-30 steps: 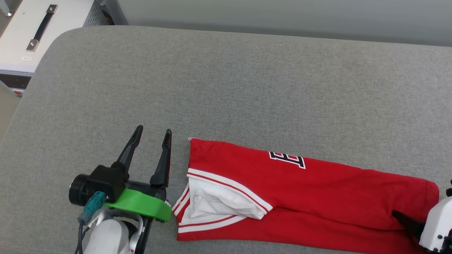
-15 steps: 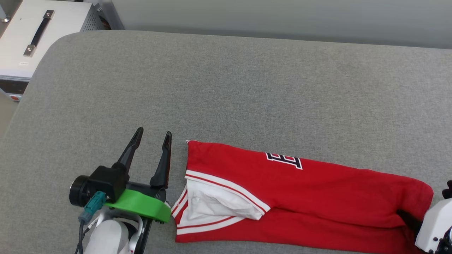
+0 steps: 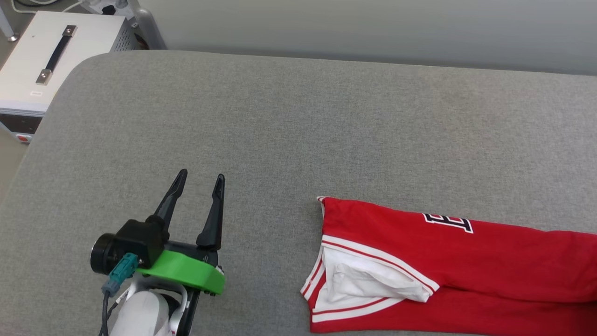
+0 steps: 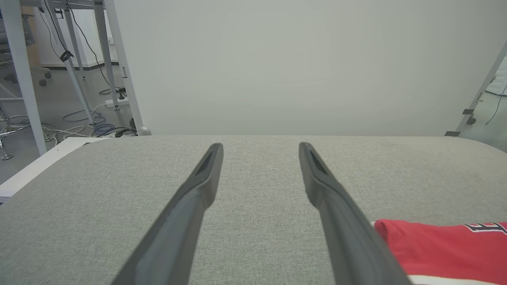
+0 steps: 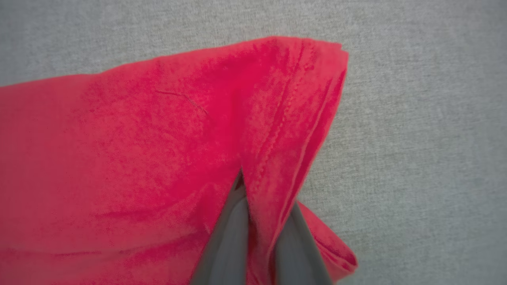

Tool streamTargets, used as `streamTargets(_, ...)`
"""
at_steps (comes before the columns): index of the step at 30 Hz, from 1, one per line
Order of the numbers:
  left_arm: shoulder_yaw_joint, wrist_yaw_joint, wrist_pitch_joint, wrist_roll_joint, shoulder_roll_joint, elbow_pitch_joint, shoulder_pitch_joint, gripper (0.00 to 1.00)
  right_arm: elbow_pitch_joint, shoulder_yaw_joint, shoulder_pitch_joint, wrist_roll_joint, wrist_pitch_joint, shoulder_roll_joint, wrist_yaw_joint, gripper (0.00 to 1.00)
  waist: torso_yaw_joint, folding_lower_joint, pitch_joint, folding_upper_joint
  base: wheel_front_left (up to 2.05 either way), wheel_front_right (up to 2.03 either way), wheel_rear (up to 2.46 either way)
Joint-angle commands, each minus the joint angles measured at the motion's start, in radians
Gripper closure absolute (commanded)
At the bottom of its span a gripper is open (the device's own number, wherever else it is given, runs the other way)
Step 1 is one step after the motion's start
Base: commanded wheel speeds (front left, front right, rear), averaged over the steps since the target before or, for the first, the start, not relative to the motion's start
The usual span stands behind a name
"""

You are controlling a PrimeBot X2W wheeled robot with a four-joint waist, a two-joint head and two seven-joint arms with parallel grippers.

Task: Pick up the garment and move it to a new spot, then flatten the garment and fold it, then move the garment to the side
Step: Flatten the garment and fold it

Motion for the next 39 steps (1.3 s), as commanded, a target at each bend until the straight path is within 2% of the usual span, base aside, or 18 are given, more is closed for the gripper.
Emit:
streamTargets(1,0.006,-0.003,-0.006,-0.011,-0.001,0.001,0.015,0.00,-0.014,-0.002,-0.007,-0.007,0.002,0.013,-0.002,1.00,0.002,0.0000,-0.010,-0.0001,0.00,0.00,0.00)
streamTargets(8,0.006,-0.003,-0.006,-0.014,-0.013,0.006,0.034,0.00,-0.119,-0.006,0.021,-0.013,0.040,0.061,-0.002,1.00,0.000,0.0000,-0.034,-0.0001,0.00,0.00,0.00)
streamTargets(18,0.006,-0.003,-0.006,-0.033,-0.025,-0.001,0.048,0.00,-0.354,0.034,0.122,-0.002,0.152,0.127,-0.002,1.00,0.003,0.0000,-0.057,-0.0001,0.00,0.00,0.00)
streamTargets(24,0.009,-0.003,-0.006,-0.035,-0.032,0.004,0.056,0.00,-0.492,0.089,0.158,0.021,0.222,0.211,-0.002,1.00,0.012,0.0000,-0.066,-0.0001,0.00,0.00,0.00)
streamTargets(27,0.009,-0.003,-0.006,-0.037,-0.033,0.006,0.057,0.00,-0.540,0.133,0.161,0.037,0.242,0.273,-0.002,1.00,0.018,0.0000,-0.068,-0.0001,0.00,0.00,0.00)
streamTargets(34,0.016,-0.003,-0.006,-0.040,-0.025,0.009,0.056,0.00,-0.554,0.242,0.111,0.057,0.207,0.410,-0.002,1.00,0.028,0.0000,-0.078,-0.0001,0.00,0.00,0.00)
streamTargets(39,0.011,-0.003,-0.006,-0.040,-0.021,0.015,0.060,0.00,-0.487,0.315,0.082,0.124,0.129,0.443,-0.002,1.00,0.039,0.0000,-0.091,-0.0001,0.00,0.00,0.00)
